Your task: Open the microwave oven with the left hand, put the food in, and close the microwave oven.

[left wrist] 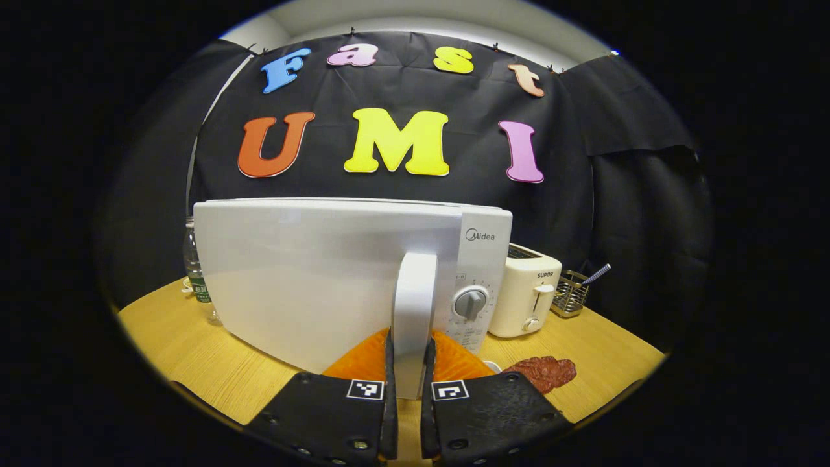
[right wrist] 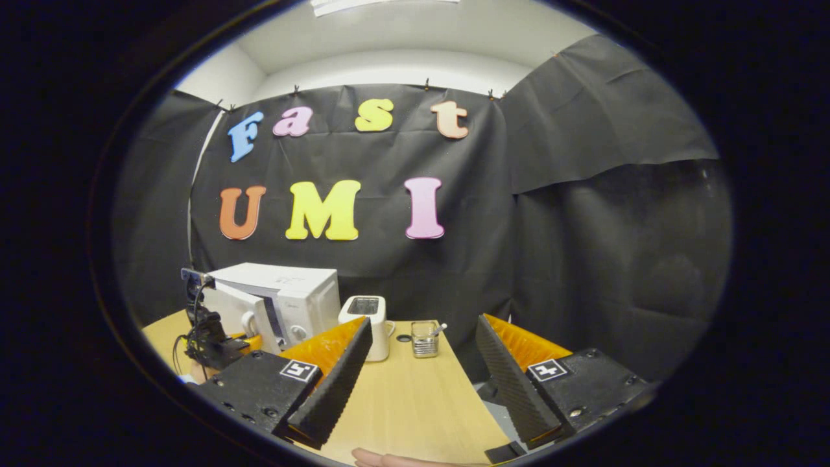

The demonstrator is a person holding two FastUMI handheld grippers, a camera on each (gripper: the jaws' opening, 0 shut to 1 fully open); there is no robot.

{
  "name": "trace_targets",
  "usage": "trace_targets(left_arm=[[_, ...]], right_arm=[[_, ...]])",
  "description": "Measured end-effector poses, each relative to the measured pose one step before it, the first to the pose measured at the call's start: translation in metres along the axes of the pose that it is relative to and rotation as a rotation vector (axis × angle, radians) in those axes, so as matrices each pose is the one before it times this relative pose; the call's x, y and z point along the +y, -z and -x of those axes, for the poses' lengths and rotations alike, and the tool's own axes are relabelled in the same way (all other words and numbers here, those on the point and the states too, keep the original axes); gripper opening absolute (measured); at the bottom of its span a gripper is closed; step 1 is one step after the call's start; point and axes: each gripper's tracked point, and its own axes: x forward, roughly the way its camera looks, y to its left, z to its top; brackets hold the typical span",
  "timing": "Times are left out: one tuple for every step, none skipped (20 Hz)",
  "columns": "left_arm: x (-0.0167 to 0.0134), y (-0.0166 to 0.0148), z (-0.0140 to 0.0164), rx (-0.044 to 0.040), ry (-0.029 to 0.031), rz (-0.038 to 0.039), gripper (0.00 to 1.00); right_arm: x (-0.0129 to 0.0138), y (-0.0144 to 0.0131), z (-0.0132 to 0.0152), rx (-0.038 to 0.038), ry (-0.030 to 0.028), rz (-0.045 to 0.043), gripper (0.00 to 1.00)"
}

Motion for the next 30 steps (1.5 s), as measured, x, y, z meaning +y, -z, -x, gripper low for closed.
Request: trace_targets(left_arm=[[0.00321,0.00137,0.00894,-0.00064,0.00122,-0.00414,0.12],[0.00273,0.00042,0.00861,-0.00399,0.00248,-0.00621,0.12],[0.00340,0.00171,0.00798,-0.00226,0.00146,-0.00248,0.12],[0.00472,0.00149,0.00860,0.00267,-0.00100,0.00259,0.12],[0.00362,0.00099,0.00873,-0.00127,-0.00088,0.00089,0.12],[0.00376,0.00163,0.00737,-0.00080,-0.00143,-0.00288,0.12],[0.00477,0.00184,0.00769,-0.00120,-0.00262,-0.00460,0.12],[0.00395,0.00123,0.00817,0.00279,-0.00316,-0.00810,0.12],[0.00536,-0.00044,0.00868,-0.00646,-0.00449,-0.00801,0.17],[0.00586,0.00279,0.00735,0.00273,-0.00693,-0.00036,0.17],[0.00558,0.00127,0.00804,0.00056,-0.00448,0.00476,0.17],[0.00562,0.00130,0.00765,0.00211,-0.00359,0.00640,0.20],[0.00881,0.00203,0.00760,0.00782,-0.01417,0.00644,0.20],[0.00872,0.00104,0.00600,0.00816,-0.01237,0.00345,0.22],[0.00812,0.00178,0.00838,0.00694,-0.00951,0.00478,0.28],[0.00900,-0.00058,0.00740,-0.00288,-0.00936,-0.00028,0.31],[0.00931,0.00084,0.00752,-0.00187,-0.00701,-0.00111,0.37],[0.01118,0.00215,0.00836,0.00055,-0.00948,-0.00447,0.38],[0.01185,0.00136,0.00811,-0.00252,-0.01258,-0.00891,0.39],[0.01274,0.00227,0.00875,0.00119,-0.01508,-0.00886,0.39],[0.01513,0.00403,0.00914,0.00797,-0.02669,-0.00530,0.39],[0.01360,0.00480,0.01048,0.01250,-0.01681,0.00091,0.44],[0.01170,0.00313,0.01000,0.00441,-0.01435,0.01109,0.58],[0.00936,-0.00164,0.01069,-0.00347,-0.01017,0.01002,0.67],[0.00953,-0.00166,0.00899,-0.00195,-0.01547,0.00572,0.78],[0.00839,-0.00433,0.00830,-0.00829,-0.00836,0.00850,0.82],[0.00421,-0.00530,0.00968,-0.01404,-0.00123,0.00878,0.77],[0.00242,-0.00678,0.00792,-0.01883,0.00060,0.00772,0.90],[0.00250,-0.00347,0.00734,-0.00246,-0.00395,0.00301,0.91],[0.00264,-0.00427,0.00662,-0.00534,-0.00281,0.00018,0.93]], right_arm=[[0.00250,0.00047,0.00356,0.00233,-0.00395,-0.00570,1.00],[0.00302,0.00170,0.00387,0.00164,-0.00515,-0.00251,1.00],[0.00319,-0.00092,0.00412,-0.00086,-0.00438,0.00175,1.00],[0.00225,0.00012,0.00405,-0.00195,-0.00121,0.00523,1.00],[0.00259,-0.00017,0.00476,-0.00321,-0.00122,0.00730,1.00],[0.00349,0.00176,0.00525,-0.00118,-0.00299,0.00740,1.00],[0.00425,0.00047,0.00414,0.00008,-0.00583,0.00518,1.00],[0.00603,-0.00022,0.00325,-0.00037,-0.00854,0.00172,1.00],[0.00538,0.00008,0.00313,-0.00041,-0.00824,0.00200,1.00],[0.00530,0.00119,0.00289,-0.00128,-0.00780,0.00233,1.00],[0.00577,0.00091,0.00173,0.00398,-0.00681,0.00343,1.00],[0.00530,0.00244,0.00177,0.00319,-0.00601,0.00480,0.94],[0.00510,-0.00013,0.00180,0.00139,-0.00484,0.00355,1.00],[0.00453,0.00113,0.00161,0.00065,-0.00462,0.00324,1.00],[0.00540,-0.00021,0.00303,-0.00097,-0.00709,0.00277,1.00],[0.00651,-0.00009,0.00041,-0.00136,-0.00705,0.00183,0.94],[0.00580,-0.00057,0.00084,0.00074,-0.00551,0.00234,0.94],[0.00633,0.00019,-0.00010,-0.00048,-0.00747,0.00397,1.00],[0.00726,0.00005,0.00072,-0.00023,-0.00886,0.00617,1.00],[0.00716,0.00156,0.00244,0.00037,-0.01125,0.00584,1.00],[0.00765,0.00001,0.00089,-0.00064,-0.01363,0.00476,1.00],[0.00735,0.00011,0.00122,-0.00194,-0.01225,0.00298,0.94],[0.00644,-0.00056,-0.00008,-0.00257,-0.01032,0.00212,1.00],[0.00560,0.00056,0.00030,-0.00217,-0.00943,0.00364,1.00],[0.00601,0.00076,-0.00036,0.00073,-0.00828,0.00479,1.00],[0.00552,0.00199,-0.00265,0.00543,-0.00647,0.00483,0.94],[0.00517,0.00161,-0.00090,0.00656,-0.00630,0.00427,0.94],[0.00464,0.00156,-0.00112,0.00360,-0.00772,0.00364,1.00],[0.00325,-0.00049,-0.00131,0.00328,-0.00370,0.00437,0.94],[0.00160,0.00034,-0.00149,0.00144,-0.00062,0.00393,1.00]])
